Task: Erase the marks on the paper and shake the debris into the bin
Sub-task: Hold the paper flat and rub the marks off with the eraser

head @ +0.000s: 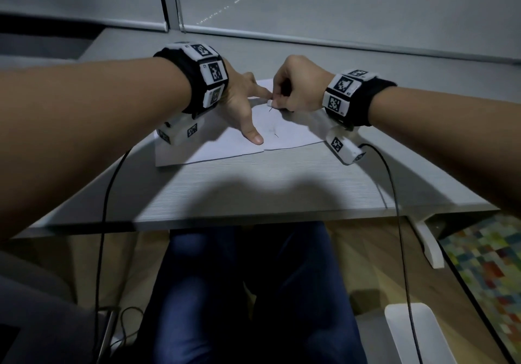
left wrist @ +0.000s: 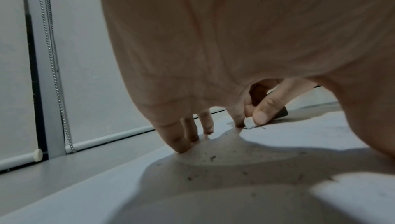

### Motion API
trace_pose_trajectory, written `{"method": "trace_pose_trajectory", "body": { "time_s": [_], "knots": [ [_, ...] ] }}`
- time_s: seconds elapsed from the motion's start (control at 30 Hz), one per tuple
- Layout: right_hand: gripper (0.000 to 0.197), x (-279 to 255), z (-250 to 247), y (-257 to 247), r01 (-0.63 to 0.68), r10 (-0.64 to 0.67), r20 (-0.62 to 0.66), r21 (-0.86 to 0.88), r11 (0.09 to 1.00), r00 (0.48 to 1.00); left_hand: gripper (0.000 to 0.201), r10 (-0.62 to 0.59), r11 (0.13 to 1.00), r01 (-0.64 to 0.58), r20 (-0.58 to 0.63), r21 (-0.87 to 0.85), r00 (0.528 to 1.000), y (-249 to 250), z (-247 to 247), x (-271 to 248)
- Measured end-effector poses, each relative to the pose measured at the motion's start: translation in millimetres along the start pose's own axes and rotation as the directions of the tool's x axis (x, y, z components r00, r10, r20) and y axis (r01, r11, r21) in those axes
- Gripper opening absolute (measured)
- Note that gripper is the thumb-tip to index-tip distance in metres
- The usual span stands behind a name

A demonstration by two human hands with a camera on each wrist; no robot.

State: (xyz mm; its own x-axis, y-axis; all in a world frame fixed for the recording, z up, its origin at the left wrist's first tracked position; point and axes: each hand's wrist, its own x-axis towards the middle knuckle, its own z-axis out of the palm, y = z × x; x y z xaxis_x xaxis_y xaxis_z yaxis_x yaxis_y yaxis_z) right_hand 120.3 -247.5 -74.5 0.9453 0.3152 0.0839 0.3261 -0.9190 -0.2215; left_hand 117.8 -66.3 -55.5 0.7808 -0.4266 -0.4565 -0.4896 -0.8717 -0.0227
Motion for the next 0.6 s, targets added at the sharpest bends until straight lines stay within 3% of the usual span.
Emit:
{"method": "trace_pose_trajectory", "body": {
  "time_s": [0.23,0.47,0.6],
  "knots": [
    [0.009,-20,1,-14,0.123,-0.127,0.11,0.043,0.991,0.986,0.153,-0.017,1.0,0.017,-0.003,0.013,1.0,13,-8,0],
    [0.01,-11,-4,-4,-0.018,0.019,0.023,-0.036,0.999,1.0,0.137,-0.081,0.997,0.081,-0.019,0.008,0.997,16,-11,6],
    [0.012,-24,1,-21,0.119,-0.12,0.088,0.006,0.993,0.989,0.136,-0.073,0.997,0.073,0.003,-0.01,0.997,16,-10,7]
  ]
}}
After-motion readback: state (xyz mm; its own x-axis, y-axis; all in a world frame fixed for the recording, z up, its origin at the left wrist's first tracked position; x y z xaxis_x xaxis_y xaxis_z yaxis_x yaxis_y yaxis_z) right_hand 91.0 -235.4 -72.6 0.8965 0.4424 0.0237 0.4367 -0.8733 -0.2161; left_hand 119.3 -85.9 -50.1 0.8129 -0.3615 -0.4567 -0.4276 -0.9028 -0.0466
